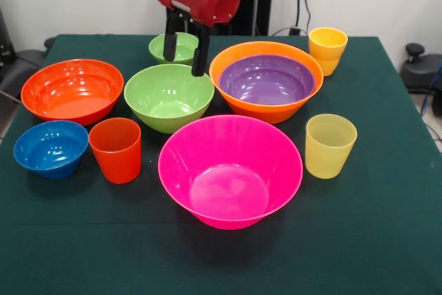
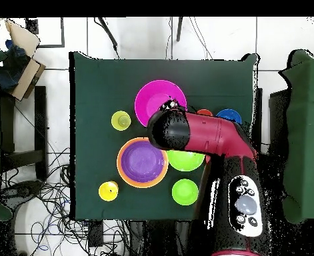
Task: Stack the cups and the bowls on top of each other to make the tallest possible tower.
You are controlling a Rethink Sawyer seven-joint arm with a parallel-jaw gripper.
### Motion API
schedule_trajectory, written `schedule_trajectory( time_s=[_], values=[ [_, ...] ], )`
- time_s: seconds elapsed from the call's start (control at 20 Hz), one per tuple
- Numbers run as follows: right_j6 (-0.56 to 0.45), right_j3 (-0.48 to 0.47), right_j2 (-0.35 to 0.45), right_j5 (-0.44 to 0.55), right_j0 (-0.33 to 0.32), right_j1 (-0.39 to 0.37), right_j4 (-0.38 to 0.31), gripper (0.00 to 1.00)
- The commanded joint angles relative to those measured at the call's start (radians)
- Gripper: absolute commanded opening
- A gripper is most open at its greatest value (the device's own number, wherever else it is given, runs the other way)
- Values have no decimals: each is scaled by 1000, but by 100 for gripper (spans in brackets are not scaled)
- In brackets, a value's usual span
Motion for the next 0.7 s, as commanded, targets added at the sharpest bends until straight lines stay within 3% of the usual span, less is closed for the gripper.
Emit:
schedule_trajectory(
  time_s=[0.05,0.3,0.7],
  values=[
    [-168,-41,134,24,-1,87,-99,100],
    [-103,-75,130,-23,26,116,-110,100],
    [-79,-87,128,-60,43,147,-108,100]
  ],
)
